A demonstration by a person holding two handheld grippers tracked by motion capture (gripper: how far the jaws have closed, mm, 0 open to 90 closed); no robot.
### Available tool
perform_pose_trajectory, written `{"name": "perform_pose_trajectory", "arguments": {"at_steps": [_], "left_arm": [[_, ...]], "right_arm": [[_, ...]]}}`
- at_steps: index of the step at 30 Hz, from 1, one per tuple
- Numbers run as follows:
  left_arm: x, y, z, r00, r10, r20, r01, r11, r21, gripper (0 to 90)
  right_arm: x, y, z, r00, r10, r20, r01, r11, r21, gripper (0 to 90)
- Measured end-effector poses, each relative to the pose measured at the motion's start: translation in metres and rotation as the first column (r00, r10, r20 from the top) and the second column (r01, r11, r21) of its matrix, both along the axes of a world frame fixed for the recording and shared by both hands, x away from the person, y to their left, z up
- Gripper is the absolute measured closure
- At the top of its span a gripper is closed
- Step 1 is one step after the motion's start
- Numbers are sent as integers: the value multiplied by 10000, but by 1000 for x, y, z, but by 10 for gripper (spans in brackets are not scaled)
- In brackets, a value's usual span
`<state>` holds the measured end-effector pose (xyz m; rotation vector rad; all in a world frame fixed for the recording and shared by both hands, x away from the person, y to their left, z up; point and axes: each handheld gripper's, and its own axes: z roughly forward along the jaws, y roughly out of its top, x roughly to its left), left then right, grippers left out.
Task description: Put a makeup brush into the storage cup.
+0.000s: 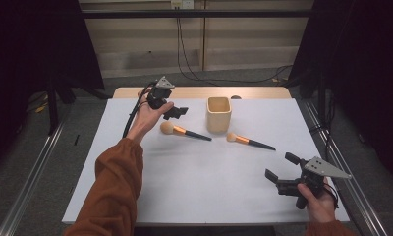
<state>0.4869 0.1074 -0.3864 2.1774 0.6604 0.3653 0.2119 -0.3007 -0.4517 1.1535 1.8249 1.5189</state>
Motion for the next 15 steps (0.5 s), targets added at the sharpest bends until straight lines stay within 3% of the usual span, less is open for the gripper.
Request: {"name": "perform_pose_trajectory", "arguments": {"at_steps": [3, 5, 6, 13, 14, 15], "left_arm": [[0, -2, 0, 9992, -356, -177, 367, 9971, 665, 40], [0, -3, -1, 9990, -380, -240, 397, 9966, 717, 41], [0, -4, -2, 9981, -549, -270, 576, 9921, 1117, 41], [0, -9, -6, 9956, -725, -588, 806, 9854, 1501, 40], [1, -10, -6, 9938, -912, -640, 1015, 9778, 1831, 40], [1, -12, -7, 9936, -890, -694, 1000, 9792, 1764, 40]], "right_arm": [[0, 0, 0, 10000, -9, 0, 9, 10000, 0, 0], [0, 0, 0, 10000, 11, 5, -11, 10000, -28, 0], [0, 0, 0, 10000, 19, 21, -19, 10000, -43, 0], [0, 0, 0, 10000, 39, 23, -39, 10000, -50, 0], [0, 0, 0, 10000, 39, 22, -38, 10000, -67, 0], [0, 1, 0, 10000, 36, 24, -36, 10000, -73, 0]]}}
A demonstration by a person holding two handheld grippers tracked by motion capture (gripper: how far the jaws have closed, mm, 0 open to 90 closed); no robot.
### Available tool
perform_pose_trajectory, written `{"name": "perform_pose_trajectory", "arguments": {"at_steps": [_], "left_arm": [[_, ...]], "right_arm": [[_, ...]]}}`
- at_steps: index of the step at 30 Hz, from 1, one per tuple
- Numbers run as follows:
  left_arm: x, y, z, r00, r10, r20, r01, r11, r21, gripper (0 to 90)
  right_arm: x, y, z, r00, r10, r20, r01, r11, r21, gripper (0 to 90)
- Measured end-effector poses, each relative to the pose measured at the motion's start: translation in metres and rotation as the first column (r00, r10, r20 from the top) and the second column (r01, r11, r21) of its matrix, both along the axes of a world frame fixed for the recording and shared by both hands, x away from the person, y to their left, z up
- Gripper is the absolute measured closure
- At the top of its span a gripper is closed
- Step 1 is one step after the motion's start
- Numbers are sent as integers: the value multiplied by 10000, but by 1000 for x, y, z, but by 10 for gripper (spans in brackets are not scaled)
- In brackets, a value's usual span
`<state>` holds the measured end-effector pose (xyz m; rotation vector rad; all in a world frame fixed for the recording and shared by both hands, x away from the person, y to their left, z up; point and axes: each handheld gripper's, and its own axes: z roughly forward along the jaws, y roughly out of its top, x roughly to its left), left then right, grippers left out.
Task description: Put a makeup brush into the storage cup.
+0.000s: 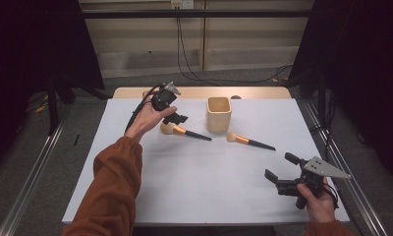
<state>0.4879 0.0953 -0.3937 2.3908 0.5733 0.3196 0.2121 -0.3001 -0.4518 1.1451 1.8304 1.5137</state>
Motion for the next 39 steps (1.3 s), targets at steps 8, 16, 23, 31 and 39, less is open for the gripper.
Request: {"name": "perform_pose_trajectory", "arguments": {"at_steps": [8, 16, 23, 31, 39], "left_arm": [[6, -5, 0, 9980, -528, -359, 558, 9945, 884, 50], [7, -11, -5, 9921, -1199, -376, 1248, 9755, 1812, 63], [8, -18, -13, 9849, -1646, -543, 1723, 9629, 2077, 59], [11, -26, -19, 9786, -1851, -898, 2010, 9532, 2260, 90], [17, -30, -32, 9738, -2029, -1027, 2233, 9390, 2616, 115]], "right_arm": [[0, 0, 0, 10000, 16, 14, -16, 10000, -7, 0], [0, 1, 0, 9999, 114, 41, -114, 9999, -50, 0], [0, 1, 0, 9999, 117, 29, -117, 9999, -58, 0], [0, 1, 0, 9999, 136, 0, -136, 9999, -1, 0], [0, 2, -1, 9998, 189, -22, -189, 9998, 9, 0]]}}
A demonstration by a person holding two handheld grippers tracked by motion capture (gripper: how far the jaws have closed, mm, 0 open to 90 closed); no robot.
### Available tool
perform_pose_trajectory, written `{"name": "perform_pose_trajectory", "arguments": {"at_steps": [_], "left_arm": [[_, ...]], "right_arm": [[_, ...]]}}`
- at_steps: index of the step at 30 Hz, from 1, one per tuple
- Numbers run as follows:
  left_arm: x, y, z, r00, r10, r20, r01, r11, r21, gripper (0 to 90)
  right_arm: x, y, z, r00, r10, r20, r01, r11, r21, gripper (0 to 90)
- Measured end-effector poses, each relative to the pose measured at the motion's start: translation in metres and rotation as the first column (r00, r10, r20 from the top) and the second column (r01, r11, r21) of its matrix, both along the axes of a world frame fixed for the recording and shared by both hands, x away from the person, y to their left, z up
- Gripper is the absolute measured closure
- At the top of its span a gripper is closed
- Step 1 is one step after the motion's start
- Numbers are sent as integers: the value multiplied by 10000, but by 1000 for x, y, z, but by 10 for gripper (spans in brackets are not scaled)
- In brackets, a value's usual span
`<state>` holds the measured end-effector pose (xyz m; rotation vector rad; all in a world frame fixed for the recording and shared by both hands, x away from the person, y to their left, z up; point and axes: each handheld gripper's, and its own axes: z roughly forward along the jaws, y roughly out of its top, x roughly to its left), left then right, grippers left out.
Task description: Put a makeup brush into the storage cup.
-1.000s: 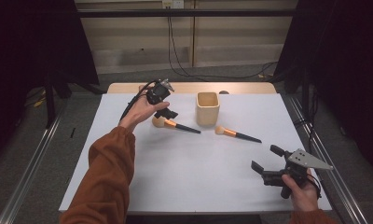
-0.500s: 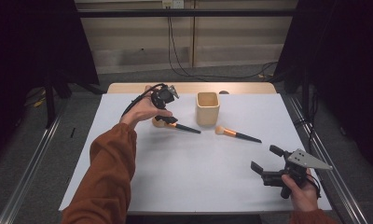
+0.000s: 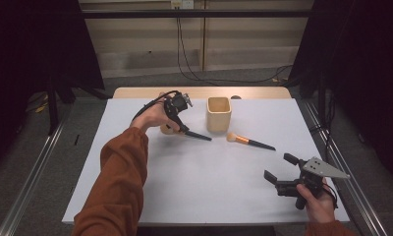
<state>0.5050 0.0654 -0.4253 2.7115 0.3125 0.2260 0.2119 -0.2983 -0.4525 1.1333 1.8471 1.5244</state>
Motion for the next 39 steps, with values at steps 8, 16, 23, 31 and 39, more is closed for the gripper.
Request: {"name": "perform_pose_trajectory", "arguments": {"at_steps": [8, 16, 23, 31, 39], "left_arm": [[1, -2, -10, 9973, -586, -436, 623, 9941, 892, 135], [0, 0, -17, 9959, -749, -508, 802, 9906, 1107, 182], [2, -2, -24, 9948, -821, -605, 896, 9871, 1326, 253], [5, -2, -27, 9924, -973, -749, 1070, 9846, 1386, 322], [9, 2, -28, 9874, -693, -1421, 871, 9886, 1232, 451]], "right_arm": [[0, 0, 0, 10000, 20, 0, -20, 10000, -21, 0], [0, 0, 0, 10000, 23, -4, -23, 10000, -12, 0], [-1, -1, 0, 10000, 41, 10, -41, 10000, -33, 0], [0, 0, 0, 10000, 61, -6, -61, 10000, -42, 0], [-1, 0, 0, 10000, 77, -7, -77, 10000, -34, 0]]}}
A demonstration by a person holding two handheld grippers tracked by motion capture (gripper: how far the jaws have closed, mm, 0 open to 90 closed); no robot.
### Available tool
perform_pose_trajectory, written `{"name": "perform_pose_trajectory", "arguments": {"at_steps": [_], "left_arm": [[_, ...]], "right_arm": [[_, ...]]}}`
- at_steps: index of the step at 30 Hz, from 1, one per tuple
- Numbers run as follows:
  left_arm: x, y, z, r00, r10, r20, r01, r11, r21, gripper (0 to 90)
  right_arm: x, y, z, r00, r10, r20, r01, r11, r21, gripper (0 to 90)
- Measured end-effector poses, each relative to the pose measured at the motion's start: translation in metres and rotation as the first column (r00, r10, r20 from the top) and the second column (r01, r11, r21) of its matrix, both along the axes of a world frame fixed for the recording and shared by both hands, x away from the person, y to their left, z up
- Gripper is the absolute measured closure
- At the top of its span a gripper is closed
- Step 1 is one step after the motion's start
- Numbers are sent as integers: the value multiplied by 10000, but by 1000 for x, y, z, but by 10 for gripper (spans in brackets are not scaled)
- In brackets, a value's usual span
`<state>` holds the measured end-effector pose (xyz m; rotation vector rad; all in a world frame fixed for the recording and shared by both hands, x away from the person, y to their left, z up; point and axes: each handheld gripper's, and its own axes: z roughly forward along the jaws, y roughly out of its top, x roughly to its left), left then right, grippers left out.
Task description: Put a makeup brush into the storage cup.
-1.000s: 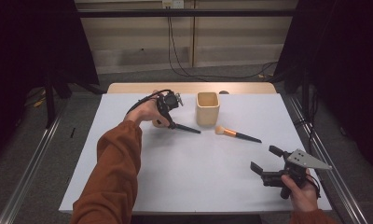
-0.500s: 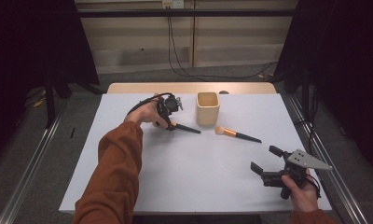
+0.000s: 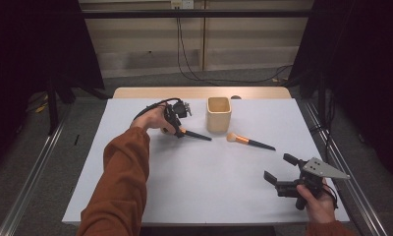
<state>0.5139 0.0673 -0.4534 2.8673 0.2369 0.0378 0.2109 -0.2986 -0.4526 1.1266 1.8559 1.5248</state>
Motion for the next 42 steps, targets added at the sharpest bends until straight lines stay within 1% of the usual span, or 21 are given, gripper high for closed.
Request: {"name": "perform_pose_trajectory", "arguments": {"at_steps": [1, 2, 5, 7, 8, 11, 13, 14, 15, 19, 20, 23, 26, 29, 31, 33, 38, 39, 40, 41, 42], "left_arm": [[2, 1, 1, 9998, -59, -208, 60, 10000, 34, 471], [2, 1, 0, 9986, 356, -402, -362, 9993, -134, 479], [3, 1, 1, 9979, 482, -443, -478, 9988, 98, 483], [2, 0, 0, 9964, 687, -499, -686, 9976, 32, 491], [3, 1, 1, 9966, 627, -528, -619, 9980, 156, 495], [2, 1, 0, 9940, 974, -493, -966, 9952, 178, 531], [3, 2, 2, 9961, 757, -462, -737, 9964, 429, 579], [3, 2, 2, 9961, 757, -462, -737, 9964, 429, 595], [3, 2, 2, 9945, 802, -670, -779, 9963, 361, 595], [3, 2, 2, 9970, 507, -587, -476, 9975, 521, 613], [2, 2, 3, 9985, 246, -498, -215, 9979, 608, 622], [-1, 2, 3, 9991, -116, -403, 139, 9983, 568, 636], [-3, 2, 4, 9980, -443, -445, 469, 9971, 600, 652], [-4, 5, 5, 9973, -449, -574, 479, 9975, 517, 658], [-6, 6, 4, 9975, -290, -639, 316, 9987, 398, 661], [-5, 7, 5, 9966, -313, -764, 351, 9982, 491, 663], [-7, 12, 6, 9947, 33, -1028, 8, 9992, 399, 664], [-6, 14, 7, 9953, 139, -962, -105, 9993, 355, 664], [-7, 15, 7, 9935, 355, -1081, -331, 9992, 235, 664], [-7, 17, 7, 9926, 311, -1171, -277, 9992, 304, 664], [-8, 18, 7, 9947, 444, -932, -410, 9984, 384, 664]], "right_arm": [[0, 0, 0, 10000, 0, 4, 0, 10000, 2, 0], [0, 0, 0, 10000, 2, 0, -2, 10000, 3, 0], [-1, 0, 0, 10000, 31, 32, -31, 10000, 29, 0], [-1, 0, 0, 10000, 29, 15, -29, 10000, -29, 0], [-1, 0, 0, 10000, 33, 2, -33, 10000, -27, 0], [-2, 0, 0, 10000, 7, 46, -7, 10000, -7, 0], [-2, 0, 0, 10000, 2, 45, -2, 10000, -19, 0], [-2, 0, 0, 10000, -3, 42, 3, 10000, -20, 0], [-2, 0, 0, 10000, -3, 42, 3, 10000, -20, 0], [-3, -1, 0, 10000, -32, 11, 32, 10000, -14, 0], [-3, -1, 0, 10000, -50, 4, 50, 10000, 19, 0], [-3, -1, 0, 10000, -38, 9, 38, 10000, -36, 0], [-2, -1, 0, 10000, -61, 3, 61, 10000, -7, 0], [-1, -1, -1, 9999, -90, -48, 90, 10000, -31, 0], [-1, 0, -1, 10000, -78, -21, 78, 10000, -26, 0], [-1, 0, -1, 10000, -82, -18, 82, 10000, -39, 0], [-1, -1, -1, 10000, -79, -10, 79, 10000, -57, 0], [-1, -1, -1, 10000, -84, -5, 84, 9999, -60, 0], [-1, -1, -1, 10000, -82, -8, 82, 9999, -58, 0], [-1, -1, -1, 10000, -82, -6, 82, 9999, -63, 0], [-1, 0, -1, 10000, -96, -15, 96, 9999, -67, 0]]}}
